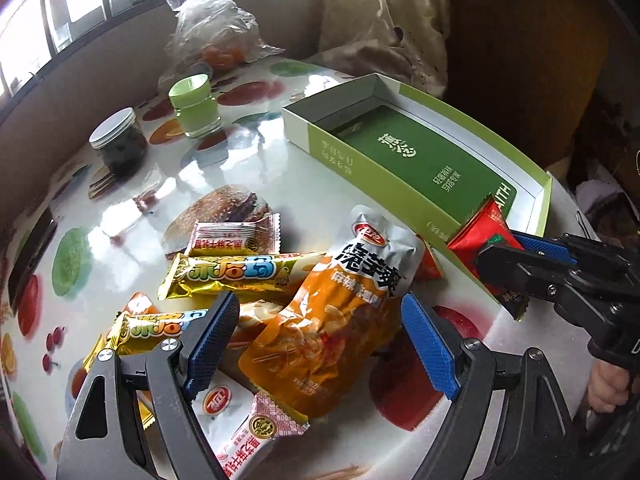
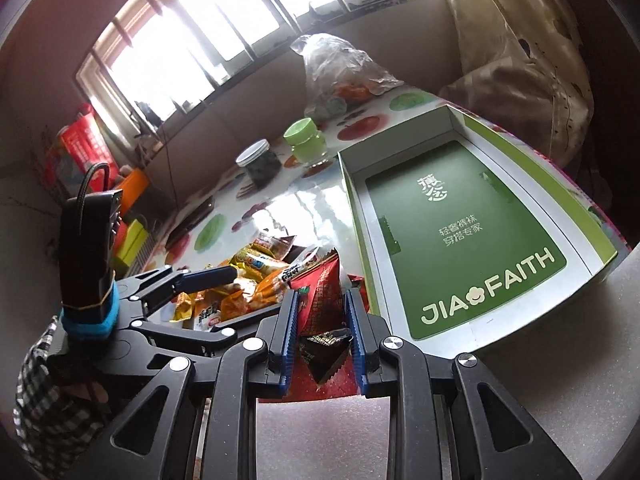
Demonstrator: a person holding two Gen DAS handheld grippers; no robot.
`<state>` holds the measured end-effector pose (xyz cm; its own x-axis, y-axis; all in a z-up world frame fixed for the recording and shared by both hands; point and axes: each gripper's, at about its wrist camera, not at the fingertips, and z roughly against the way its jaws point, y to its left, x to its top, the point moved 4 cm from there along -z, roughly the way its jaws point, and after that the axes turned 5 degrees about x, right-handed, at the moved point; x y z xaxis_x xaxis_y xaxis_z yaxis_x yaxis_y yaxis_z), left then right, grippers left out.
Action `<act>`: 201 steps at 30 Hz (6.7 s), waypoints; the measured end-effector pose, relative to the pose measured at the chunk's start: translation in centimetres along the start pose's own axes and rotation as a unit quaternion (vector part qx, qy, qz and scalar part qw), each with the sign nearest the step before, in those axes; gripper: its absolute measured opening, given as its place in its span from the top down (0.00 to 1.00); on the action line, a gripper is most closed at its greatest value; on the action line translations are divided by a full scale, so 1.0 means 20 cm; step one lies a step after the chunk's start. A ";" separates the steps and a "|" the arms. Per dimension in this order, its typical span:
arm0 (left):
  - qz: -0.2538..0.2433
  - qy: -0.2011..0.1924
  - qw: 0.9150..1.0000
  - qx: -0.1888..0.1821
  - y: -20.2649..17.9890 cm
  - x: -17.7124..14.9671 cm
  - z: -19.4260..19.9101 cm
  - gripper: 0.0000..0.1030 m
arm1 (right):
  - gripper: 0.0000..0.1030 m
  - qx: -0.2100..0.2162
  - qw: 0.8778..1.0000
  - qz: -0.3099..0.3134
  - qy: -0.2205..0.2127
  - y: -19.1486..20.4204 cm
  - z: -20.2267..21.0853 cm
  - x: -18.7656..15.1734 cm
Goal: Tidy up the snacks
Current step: 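Lift the red packet with the right gripper while the left gripper grasps the orange konjac pouch, then carry the red packet and orange pouch in both grippers over the green box, then open the left gripper to drop the orange pouch while the right releases the red packet, then move both open grippers back over the snack pile, then grasp the yellow peanut candy bar with the right gripper while the left grasps a white-red candy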
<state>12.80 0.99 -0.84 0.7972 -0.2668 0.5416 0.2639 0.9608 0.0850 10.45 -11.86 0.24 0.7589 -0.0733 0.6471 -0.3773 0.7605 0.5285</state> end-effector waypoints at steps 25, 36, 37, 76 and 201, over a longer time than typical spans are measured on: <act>0.008 0.017 1.000 0.007 -0.04 0.02 -0.05 0.50 | 0.78 -0.008 1.000 -0.007 0.001 -0.02 0.02 0.01; 0.039 -0.004 0.999 0.002 0.00 0.02 0.06 0.51 | 0.78 -0.008 1.000 0.000 -0.007 0.01 0.06 0.01; 0.043 -0.005 0.999 -0.002 0.01 0.02 0.08 0.51 | 0.78 -0.008 1.000 0.002 -0.009 0.02 0.07 0.02; 0.085 0.007 0.992 -0.088 -0.38 0.44 -0.10 0.51 | 0.78 -0.174 0.985 0.005 -0.021 -0.46 0.14 0.21; 0.228 0.015 0.973 -0.022 0.37 -0.50 0.16 0.39 | 0.46 -0.023 0.888 0.388 0.245 0.46 -0.55 -0.20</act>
<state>4.98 10.95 -2.89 0.8524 0.1833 0.4897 -0.0985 0.9761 -0.1939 9.71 2.46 -3.59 0.4250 0.7649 0.4841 -0.8735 0.4868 -0.0024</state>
